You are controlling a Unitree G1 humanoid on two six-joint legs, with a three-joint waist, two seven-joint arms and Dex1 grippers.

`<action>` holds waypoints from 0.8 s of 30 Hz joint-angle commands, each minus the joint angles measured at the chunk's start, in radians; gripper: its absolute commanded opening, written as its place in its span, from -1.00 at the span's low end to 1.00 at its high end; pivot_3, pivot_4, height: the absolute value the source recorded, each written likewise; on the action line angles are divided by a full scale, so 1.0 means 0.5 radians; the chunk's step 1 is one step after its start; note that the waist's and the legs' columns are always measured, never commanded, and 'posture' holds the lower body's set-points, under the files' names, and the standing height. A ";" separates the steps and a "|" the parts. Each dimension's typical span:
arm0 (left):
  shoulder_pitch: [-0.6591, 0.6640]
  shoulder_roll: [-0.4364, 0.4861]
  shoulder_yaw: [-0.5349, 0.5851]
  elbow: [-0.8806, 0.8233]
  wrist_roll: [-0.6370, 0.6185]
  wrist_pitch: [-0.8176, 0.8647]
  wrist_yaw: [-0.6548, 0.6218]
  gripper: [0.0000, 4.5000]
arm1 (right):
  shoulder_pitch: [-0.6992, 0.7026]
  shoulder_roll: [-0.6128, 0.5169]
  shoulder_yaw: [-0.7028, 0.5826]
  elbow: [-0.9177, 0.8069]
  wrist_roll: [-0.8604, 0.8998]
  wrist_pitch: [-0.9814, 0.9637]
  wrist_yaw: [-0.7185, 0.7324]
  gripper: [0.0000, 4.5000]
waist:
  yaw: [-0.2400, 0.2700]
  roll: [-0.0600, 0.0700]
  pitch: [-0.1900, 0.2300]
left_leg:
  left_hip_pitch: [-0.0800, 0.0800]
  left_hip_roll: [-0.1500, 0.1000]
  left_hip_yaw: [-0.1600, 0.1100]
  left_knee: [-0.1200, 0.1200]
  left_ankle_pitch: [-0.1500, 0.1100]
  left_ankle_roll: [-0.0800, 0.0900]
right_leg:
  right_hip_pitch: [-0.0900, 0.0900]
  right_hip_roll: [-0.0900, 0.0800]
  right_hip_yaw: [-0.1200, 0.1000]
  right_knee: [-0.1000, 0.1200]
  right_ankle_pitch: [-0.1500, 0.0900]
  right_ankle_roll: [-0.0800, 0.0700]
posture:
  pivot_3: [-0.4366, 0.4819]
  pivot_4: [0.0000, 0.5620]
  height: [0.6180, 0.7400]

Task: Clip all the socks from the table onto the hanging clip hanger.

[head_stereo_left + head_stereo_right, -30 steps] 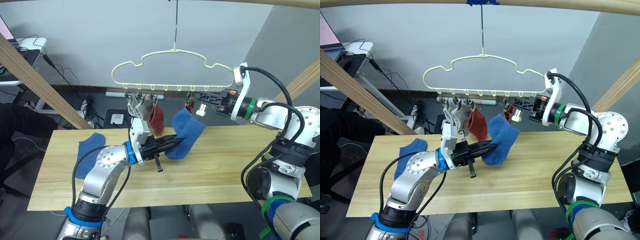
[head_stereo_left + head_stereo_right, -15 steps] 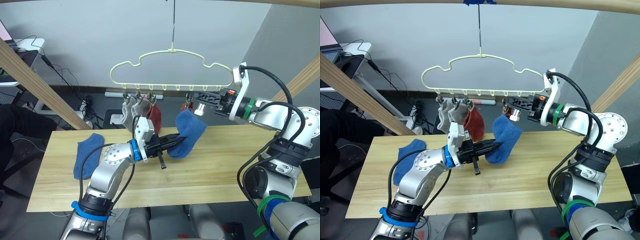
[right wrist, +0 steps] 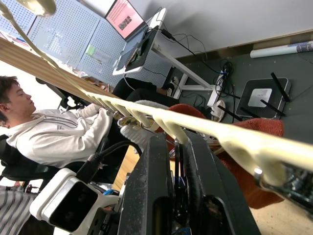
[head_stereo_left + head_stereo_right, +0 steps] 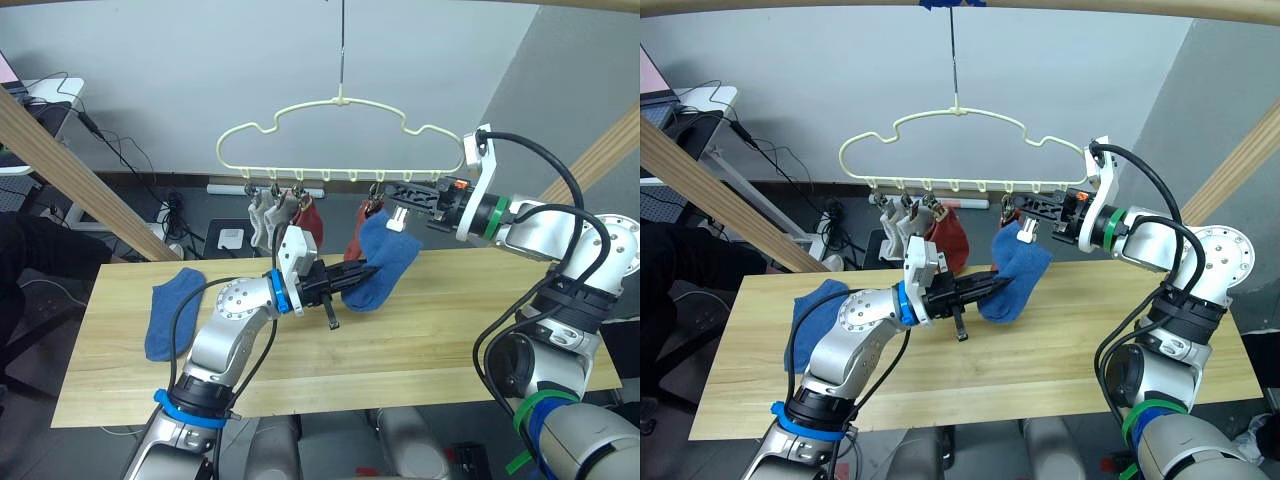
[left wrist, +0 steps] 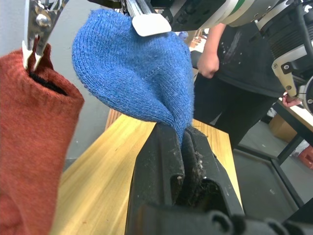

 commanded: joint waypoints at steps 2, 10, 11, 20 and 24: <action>-0.031 -0.024 0.004 -0.019 -0.001 -0.073 -0.018 -0.98 | -0.013 -0.014 -0.006 -0.045 0.053 0.016 0.010 -0.90 | -0.001 0.000 0.000 | 0.000 0.000 0.000 0.000 0.000 0.000 | 0.000 0.000 0.000 0.000 0.000 0.000 | -0.40 0.16 1.00; -0.067 -0.033 0.023 0.006 -0.017 -0.102 -0.034 -0.99 | 0.017 -0.046 0.060 -0.067 0.031 -0.019 0.050 -0.78 | -0.001 0.000 0.000 | 0.000 0.000 0.000 0.000 0.000 0.000 | 0.000 0.000 0.000 0.000 0.000 0.000 | -0.40 0.16 1.00; -0.068 -0.034 0.022 0.008 -0.017 -0.105 -0.037 -1.00 | 0.019 -0.051 0.064 -0.066 0.033 -0.023 0.055 -0.65 | -0.001 0.000 0.001 | 0.000 0.000 0.000 -0.001 0.000 0.000 | 0.000 0.000 0.000 0.000 0.000 0.000 | -0.40 0.16 1.00; -0.089 -0.044 0.006 0.029 0.021 -0.158 -0.034 -1.00 | 0.093 -0.193 0.009 -0.156 0.095 -0.010 0.044 0.69 | 0.002 -0.001 0.002 | 0.000 0.000 0.000 -0.001 0.000 0.000 | 0.000 0.000 0.000 -0.001 0.000 0.000 | -0.40 0.14 1.00; -0.103 -0.053 0.004 0.080 0.022 -0.169 -0.040 -0.67 | 0.242 -0.372 -0.057 -0.291 0.384 0.016 -0.024 1.00 | 0.014 -0.001 0.003 | -0.002 -0.001 0.000 -0.001 0.000 0.000 | 0.000 -0.001 0.000 -0.003 -0.001 0.001 | -0.42 0.15 1.00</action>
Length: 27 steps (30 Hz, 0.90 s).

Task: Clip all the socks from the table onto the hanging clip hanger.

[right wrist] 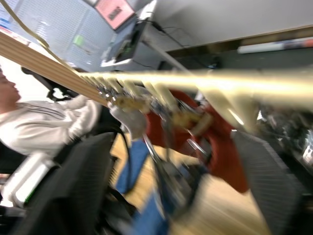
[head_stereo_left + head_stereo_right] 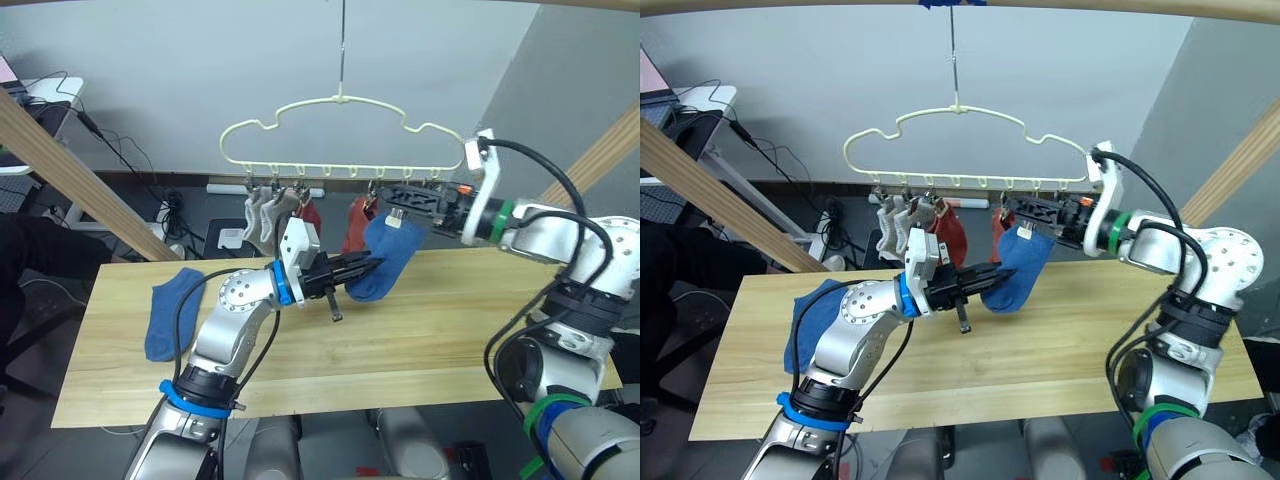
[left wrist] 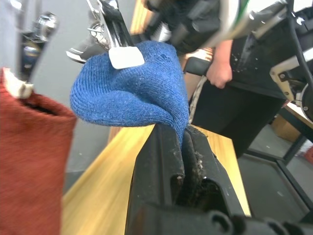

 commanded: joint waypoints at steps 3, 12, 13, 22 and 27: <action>-0.011 -0.019 -0.008 0.019 -0.037 0.016 -0.045 -0.29 | 0.171 -0.193 -0.109 -0.262 0.485 0.016 -0.144 1.00 | -0.016 -0.001 0.001 | 0.000 0.000 0.001 0.000 0.000 0.001 | 0.000 0.000 0.001 -0.001 0.000 0.000 | -0.47 0.13 1.00; 0.033 0.027 0.000 0.050 -0.149 0.255 -0.170 0.91 | 0.657 -0.571 0.127 -0.557 1.195 -0.520 -0.600 1.00 | -0.034 -0.003 0.002 | 0.001 0.001 0.004 0.001 0.000 0.001 | 0.000 0.001 0.005 0.000 0.000 0.002 | -0.52 0.11 1.00; 0.063 0.062 0.016 0.019 -0.168 0.287 -0.194 0.98 | 0.729 -0.578 0.151 -0.658 1.121 -0.571 -0.605 1.00 | -0.035 -0.003 0.002 | 0.002 0.001 0.004 0.001 0.000 0.001 | 0.000 0.001 0.005 0.000 0.000 0.002 | -0.55 0.09 1.00; 0.459 0.577 0.477 -0.558 -0.588 0.753 -0.192 0.98 | 1.113 -0.466 0.497 -1.169 0.052 -1.246 -0.593 1.00 | -0.070 -0.003 0.002 | 0.001 0.003 0.004 -0.002 0.000 0.000 | -0.007 0.002 0.004 0.002 -0.001 0.001 | -0.48 0.05 1.00; 0.503 0.767 0.784 -0.824 -0.965 1.089 -0.071 0.98 | 1.118 -0.296 0.870 -1.156 -0.656 -1.656 -0.617 1.00 | -0.061 -0.004 0.003 | 0.001 0.002 0.005 -0.001 0.000 0.000 | -0.007 0.000 0.005 0.001 -0.002 0.001 | -0.38 0.06 1.00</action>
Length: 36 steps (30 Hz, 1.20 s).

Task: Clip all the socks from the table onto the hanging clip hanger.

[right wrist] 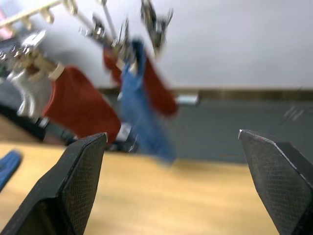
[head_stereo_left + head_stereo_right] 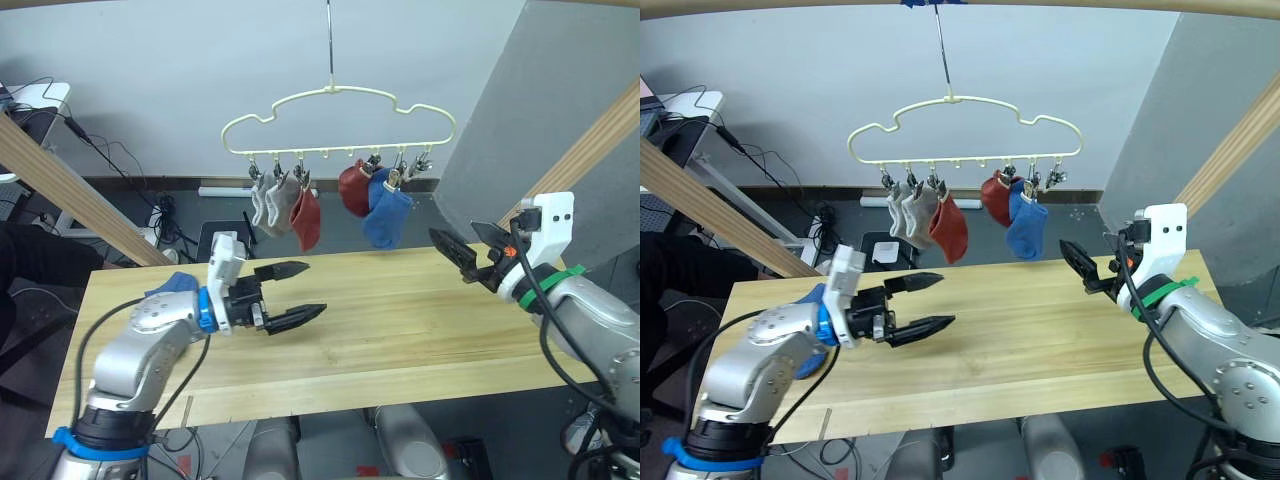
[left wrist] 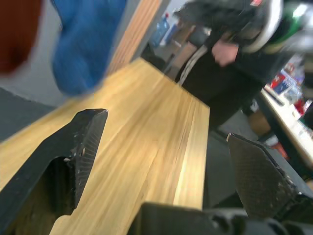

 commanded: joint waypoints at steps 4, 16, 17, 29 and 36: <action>0.014 0.154 0.294 -0.309 -0.427 0.317 0.173 0.98 | -0.025 0.196 0.328 -0.014 -0.689 -0.416 0.005 1.00 | 0.015 -0.001 0.001 | 0.000 0.001 0.001 -0.004 0.000 0.000 | -0.003 0.000 0.000 0.001 0.000 0.000 | -0.36 0.06 1.00; 0.104 0.014 0.273 -0.674 -0.483 0.290 0.608 1.00 | -0.125 0.469 0.514 0.317 -1.387 -0.765 0.047 0.06 | 0.079 -0.002 0.001 | 0.000 0.000 0.002 -0.002 0.000 -0.001 | -0.003 0.000 0.001 0.002 0.000 0.000 | -0.23 0.08 1.00; 0.118 0.016 0.269 -0.688 -0.485 0.287 0.616 1.00 | -0.137 0.482 0.517 0.333 -1.418 -0.772 0.057 -0.12 | 0.081 -0.002 0.001 | 0.000 0.000 0.002 -0.002 0.000 -0.001 | -0.003 0.000 0.001 0.002 0.000 0.000 | -0.23 0.08 1.00; 0.156 0.028 0.273 -0.727 -0.494 0.274 0.670 1.00 | -0.256 0.693 0.492 0.488 -1.633 -0.881 0.113 -0.24 | 0.110 -0.002 0.001 | 0.000 0.000 0.001 0.000 0.000 -0.001 | -0.003 0.001 0.001 0.005 0.000 0.000 | -0.19 0.11 1.00; 0.157 0.036 0.276 -0.726 -0.493 0.272 0.668 1.00 | -0.312 0.773 0.482 0.539 -1.718 -0.919 0.127 -0.24 | 0.116 -0.002 0.001 | 0.000 0.000 0.001 0.000 0.000 -0.001 | -0.003 0.000 0.000 0.006 0.000 -0.001 | -0.18 0.12 1.00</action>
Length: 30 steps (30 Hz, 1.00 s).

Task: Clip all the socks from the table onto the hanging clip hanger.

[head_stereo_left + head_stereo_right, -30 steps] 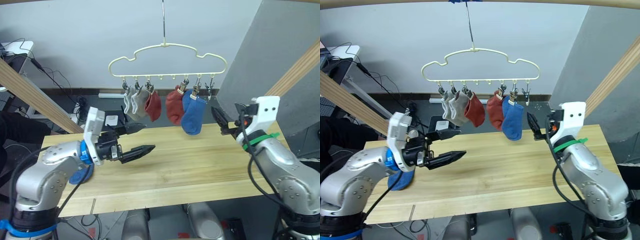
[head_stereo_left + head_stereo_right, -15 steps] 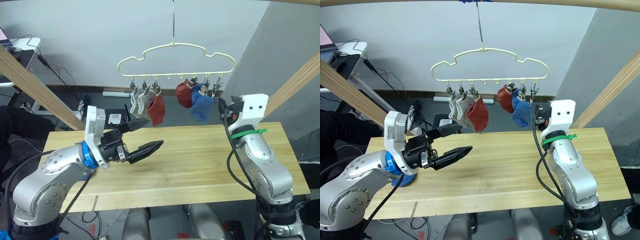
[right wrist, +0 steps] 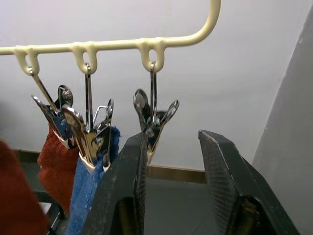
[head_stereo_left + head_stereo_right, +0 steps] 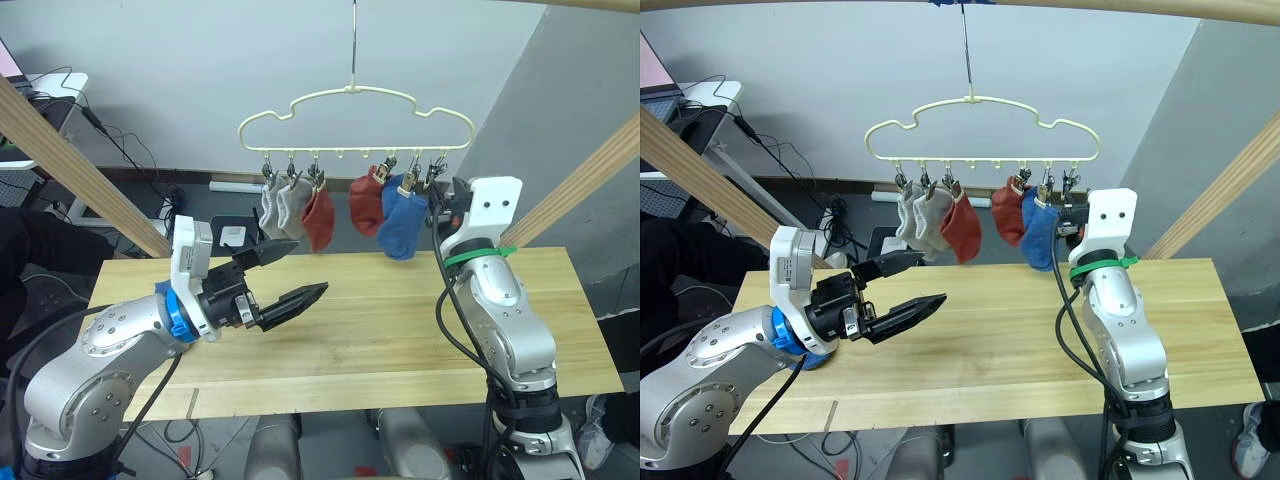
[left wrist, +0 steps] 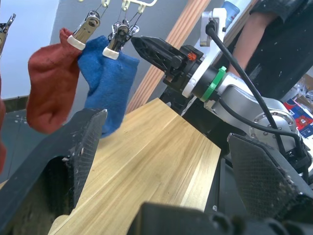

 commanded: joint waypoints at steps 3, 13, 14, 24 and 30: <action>0.015 0.019 0.013 -0.081 -0.037 -0.042 -0.010 1.00 | -0.058 0.055 -0.031 -0.028 -0.050 -0.065 0.031 -0.24 | 0.001 0.000 0.000 | 0.000 0.000 0.000 0.000 0.000 0.000 | 0.000 0.000 0.000 0.001 0.000 0.000 | -0.17 0.12 1.00; 0.027 0.024 0.010 -0.086 -0.029 -0.052 -0.009 1.00 | -0.094 0.123 -0.022 -0.027 -0.121 -0.064 0.082 -0.24 | 0.017 0.000 0.000 | 0.000 0.000 0.000 0.000 0.000 0.000 | 0.000 0.000 0.000 0.001 0.000 0.000 | -0.16 0.13 1.00; 0.025 0.024 0.007 -0.086 -0.027 -0.052 -0.008 1.00 | -0.099 0.126 -0.026 -0.018 -0.128 -0.065 0.082 -0.24 | 0.019 0.000 0.000 | 0.000 0.000 0.000 0.001 0.000 0.000 | 0.000 0.000 0.000 0.001 0.000 0.000 | -0.16 0.13 1.00; 0.024 0.017 -0.011 -0.096 -0.015 -0.058 0.001 1.00 | -0.145 0.153 -0.046 0.059 -0.198 -0.101 0.077 -0.24 | 0.031 0.000 0.000 | 0.000 0.000 0.000 0.001 0.000 0.000 | 0.000 0.000 0.000 0.002 0.000 0.000 | -0.15 0.11 1.00; 0.038 0.025 -0.011 -0.103 -0.014 -0.067 0.004 1.00 | -0.159 0.160 -0.064 0.088 -0.222 -0.124 0.080 -0.24 | 0.033 0.000 0.000 | 0.000 0.000 -0.001 0.001 0.000 0.000 | 0.000 0.000 -0.001 0.002 0.000 0.000 | -0.14 0.11 1.00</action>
